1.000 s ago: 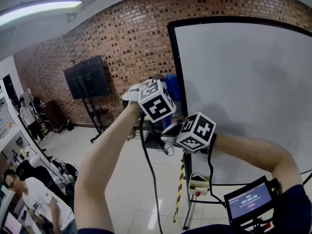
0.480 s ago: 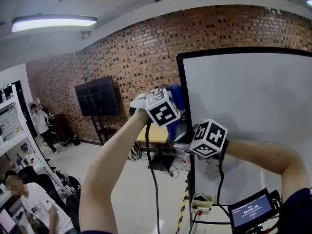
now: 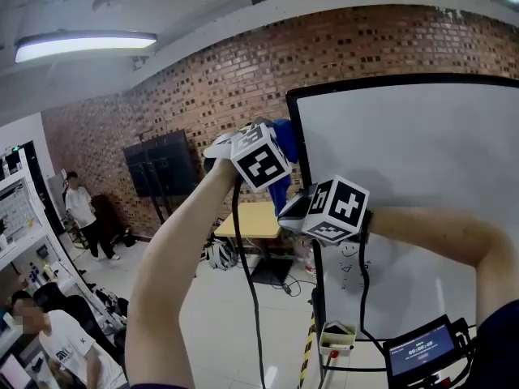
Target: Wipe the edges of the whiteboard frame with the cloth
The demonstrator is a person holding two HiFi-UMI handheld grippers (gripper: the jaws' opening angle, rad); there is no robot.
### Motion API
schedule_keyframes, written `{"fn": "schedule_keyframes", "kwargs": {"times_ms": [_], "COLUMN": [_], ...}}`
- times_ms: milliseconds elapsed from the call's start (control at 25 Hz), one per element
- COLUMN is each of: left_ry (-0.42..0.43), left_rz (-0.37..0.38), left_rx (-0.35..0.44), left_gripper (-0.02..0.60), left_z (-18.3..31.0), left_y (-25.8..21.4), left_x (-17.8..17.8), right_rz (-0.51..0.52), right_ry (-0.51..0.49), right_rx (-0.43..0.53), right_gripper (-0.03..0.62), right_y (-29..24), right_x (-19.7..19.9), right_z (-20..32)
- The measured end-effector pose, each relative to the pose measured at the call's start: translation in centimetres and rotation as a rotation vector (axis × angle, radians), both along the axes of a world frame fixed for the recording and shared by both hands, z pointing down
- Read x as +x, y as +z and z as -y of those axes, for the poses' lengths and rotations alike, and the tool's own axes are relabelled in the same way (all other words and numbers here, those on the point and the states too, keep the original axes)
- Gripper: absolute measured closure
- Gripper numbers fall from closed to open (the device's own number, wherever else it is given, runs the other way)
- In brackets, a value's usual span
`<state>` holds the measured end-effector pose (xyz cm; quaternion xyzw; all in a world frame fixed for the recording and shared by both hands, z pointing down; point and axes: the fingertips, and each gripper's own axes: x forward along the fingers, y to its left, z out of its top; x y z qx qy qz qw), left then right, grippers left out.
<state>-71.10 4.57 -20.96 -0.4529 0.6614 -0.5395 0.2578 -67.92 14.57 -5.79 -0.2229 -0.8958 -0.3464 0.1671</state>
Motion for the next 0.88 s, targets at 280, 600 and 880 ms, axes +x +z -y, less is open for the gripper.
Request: {"fn": "schedule_keyframes", "kwargs": {"times_ms": [280, 600, 880], "left_ry": [-0.006, -0.008, 0.016], "left_rz": [0.04, 0.038, 0.054], "left_rx": [0.023, -0.009, 0.163], "left_gripper": [0.423, 0.423, 0.424], "left_z": [-0.6, 0.4, -2.3], "left_y": [-2.6, -3.9, -10.7], "left_x": [0.0, -0.4, 0.7], "right_rz": [0.035, 0.069, 0.148], "right_ry": [-0.014, 0.012, 0.03], "right_rx": [0.033, 0.05, 0.041], "right_gripper": [0.583, 0.583, 0.583], "right_y": [-1.4, -3.1, -6.2], "right_x": [-0.5, -0.8, -0.6], "right_z": [-1.9, -1.1, -1.7]}}
